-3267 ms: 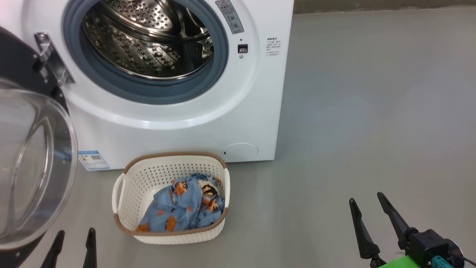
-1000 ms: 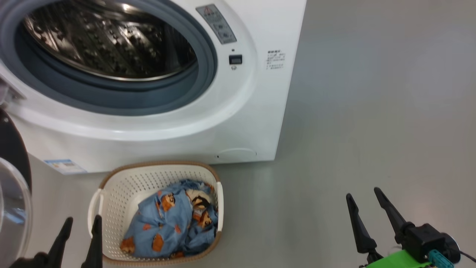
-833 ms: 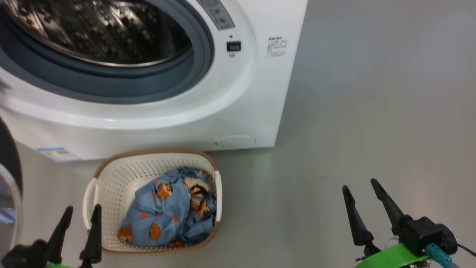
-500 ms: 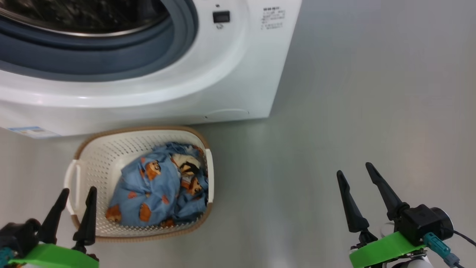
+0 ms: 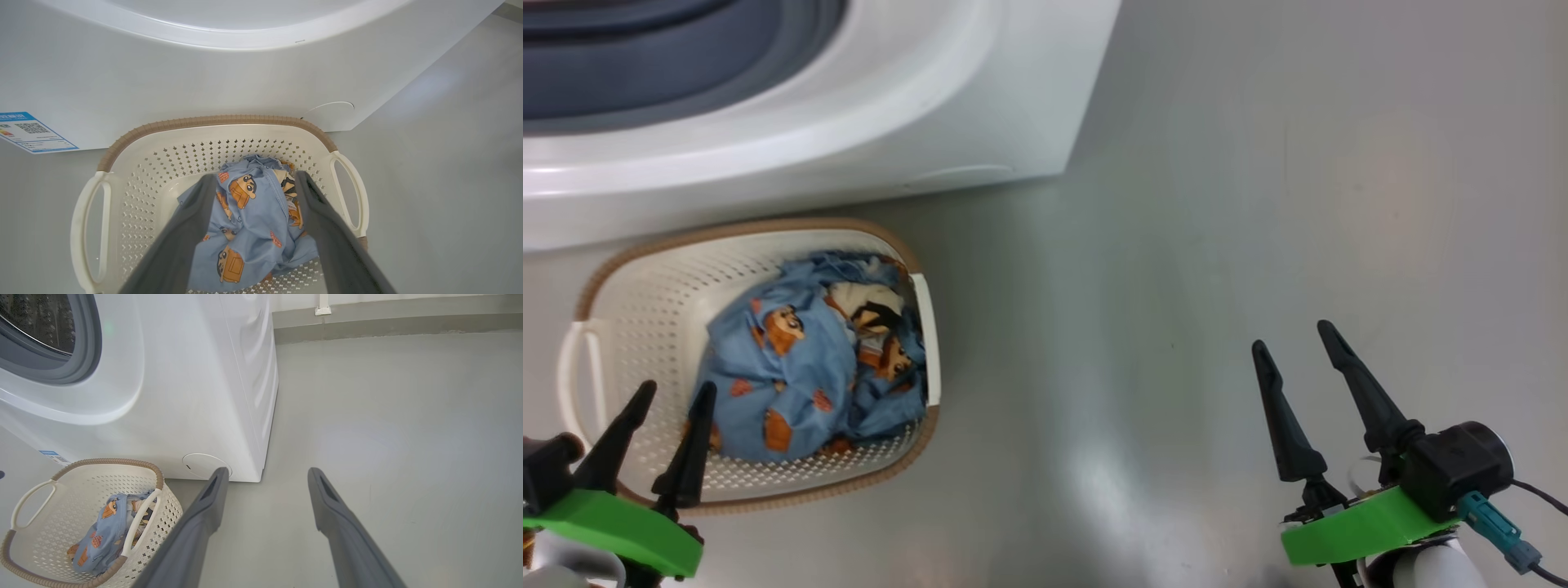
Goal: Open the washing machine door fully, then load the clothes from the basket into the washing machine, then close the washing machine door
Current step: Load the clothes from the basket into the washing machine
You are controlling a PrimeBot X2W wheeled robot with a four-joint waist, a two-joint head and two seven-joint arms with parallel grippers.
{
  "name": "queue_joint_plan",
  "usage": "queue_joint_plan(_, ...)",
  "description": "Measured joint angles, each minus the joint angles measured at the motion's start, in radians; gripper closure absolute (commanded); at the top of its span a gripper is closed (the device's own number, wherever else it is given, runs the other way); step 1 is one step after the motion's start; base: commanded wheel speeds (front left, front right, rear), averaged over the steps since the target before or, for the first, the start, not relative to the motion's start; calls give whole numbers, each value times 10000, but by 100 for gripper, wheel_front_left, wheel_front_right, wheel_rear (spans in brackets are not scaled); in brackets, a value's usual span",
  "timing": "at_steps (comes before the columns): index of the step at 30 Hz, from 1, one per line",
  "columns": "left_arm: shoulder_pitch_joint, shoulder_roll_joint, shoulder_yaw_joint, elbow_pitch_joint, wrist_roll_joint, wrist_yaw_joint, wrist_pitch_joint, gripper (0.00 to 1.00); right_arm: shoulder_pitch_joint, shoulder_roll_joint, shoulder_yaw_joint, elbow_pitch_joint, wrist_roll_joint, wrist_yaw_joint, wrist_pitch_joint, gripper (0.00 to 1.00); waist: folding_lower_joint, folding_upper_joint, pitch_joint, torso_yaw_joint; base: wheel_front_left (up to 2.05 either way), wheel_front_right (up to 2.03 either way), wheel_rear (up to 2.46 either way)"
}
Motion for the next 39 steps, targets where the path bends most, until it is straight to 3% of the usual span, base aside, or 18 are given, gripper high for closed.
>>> queue_joint_plan(11, -964, 1383, -2276, 370, -2010, 2, 0, 0, -212, 0, 159, -487, 90, 0, 0, 0, 0, 0, 1323, -561, 0, 0, 0)
queue_joint_plan(21, -2017, 2778, -3979, -107, -3392, 0, 0, 0, -245, 6, 395, -842, 380, 0, 0, 0, 0, 0, 2500, -1075, 0, 0, 0)
queue_joint_plan(29, -2507, 3492, -4579, -487, -4399, 2, 0, 0, -455, 10, 485, -1034, 694, 0, -2, 0, 0, 0, 3181, -1464, 0, 0, 0)
queue_joint_plan(39, -3132, 3860, -4853, 84, -5095, 2, 0, 0, -451, 15, 646, -1248, 771, 0, -2, 0, 0, 0, 3750, -1831, 0, 0, 0)
